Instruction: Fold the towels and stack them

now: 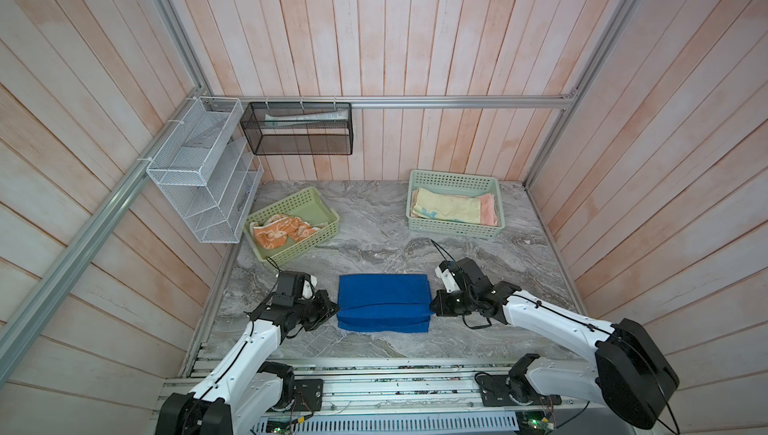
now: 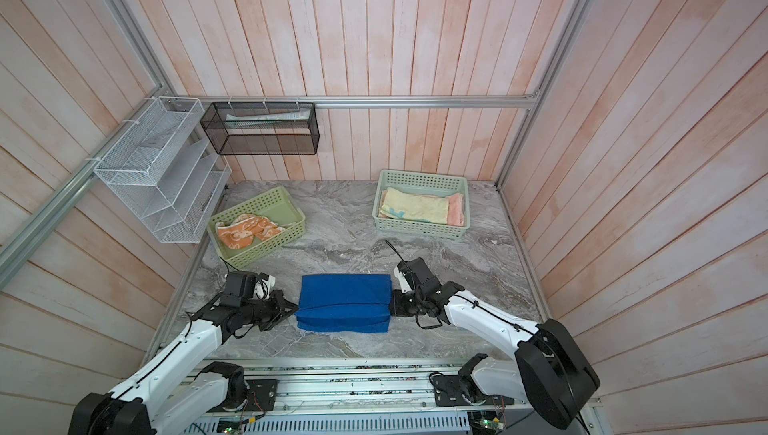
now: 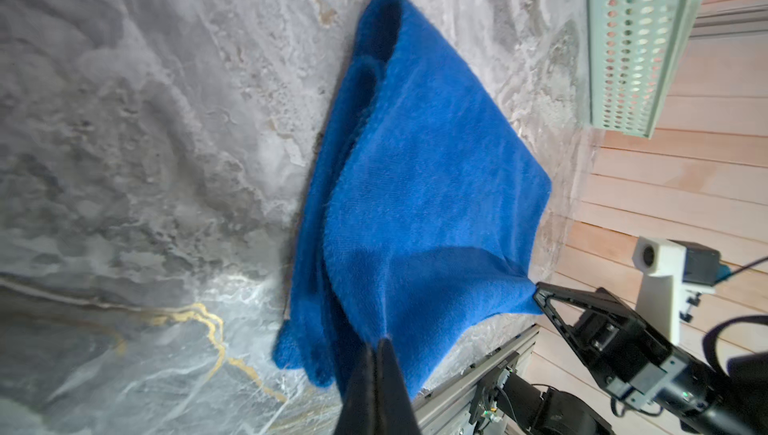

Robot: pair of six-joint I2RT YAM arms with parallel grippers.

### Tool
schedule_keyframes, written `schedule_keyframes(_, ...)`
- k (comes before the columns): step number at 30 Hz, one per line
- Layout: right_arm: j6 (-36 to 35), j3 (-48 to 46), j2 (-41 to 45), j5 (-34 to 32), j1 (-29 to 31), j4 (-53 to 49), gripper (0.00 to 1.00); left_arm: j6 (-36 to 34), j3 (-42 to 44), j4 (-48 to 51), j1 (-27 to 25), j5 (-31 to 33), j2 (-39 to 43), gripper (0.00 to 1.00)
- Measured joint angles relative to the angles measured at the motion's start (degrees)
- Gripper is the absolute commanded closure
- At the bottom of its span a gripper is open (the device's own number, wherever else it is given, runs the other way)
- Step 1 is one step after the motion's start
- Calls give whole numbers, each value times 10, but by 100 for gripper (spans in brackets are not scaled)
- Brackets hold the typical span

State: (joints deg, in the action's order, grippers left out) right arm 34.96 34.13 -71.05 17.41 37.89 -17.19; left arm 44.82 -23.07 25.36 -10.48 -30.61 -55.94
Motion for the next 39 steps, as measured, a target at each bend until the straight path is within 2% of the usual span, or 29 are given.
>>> schedule_keyframes(2, 2, 1, 2, 1, 3, -6, 64, 3, -2, 15, -1, 18, -2, 64)
schedule_keyframes(7, 0, 15, 38, -5, 6, -43, 59, 4, -37, 60, -1, 86, 28, 63)
schedule_keyframes(11, 0, 24, 57, -24, 5, -43, 59, -2, -61, 50, -7, 102, 33, 65)
schedule_keyframes(14, -2, 31, 28, -26, 6, -31, 59, -11, -75, 41, -43, 105, -16, 65)
schedule_keyframes(18, -7, 54, -54, -19, 10, -19, 60, -22, -105, 27, -112, 108, -107, 64)
schedule_keyframes(21, -6, 63, -100, -18, 31, -18, 60, -26, -117, 15, -148, 113, -155, 56)
schedule_keyframes(27, 16, 55, -122, -10, 63, -20, 59, -24, -116, 13, -161, 132, -207, 52)
schedule_keyframes(30, 31, 54, -107, -17, 64, -24, 50, -29, -123, 23, -162, 148, -203, 50)
schedule_keyframes(31, 34, 54, -99, -23, 64, -26, 43, -33, -126, 27, -162, 156, -203, 50)
schedule_keyframes(32, 42, 54, -90, -33, 63, -31, 29, -36, -132, 34, -162, 165, -202, 50)
schedule_keyframes(33, 50, 56, -81, -41, 61, -37, 24, -39, -139, 40, -162, 172, -202, 50)
schedule_keyframes(39, 92, 57, -78, -56, 35, -40, 21, -57, -171, 35, -167, 184, -203, 50)
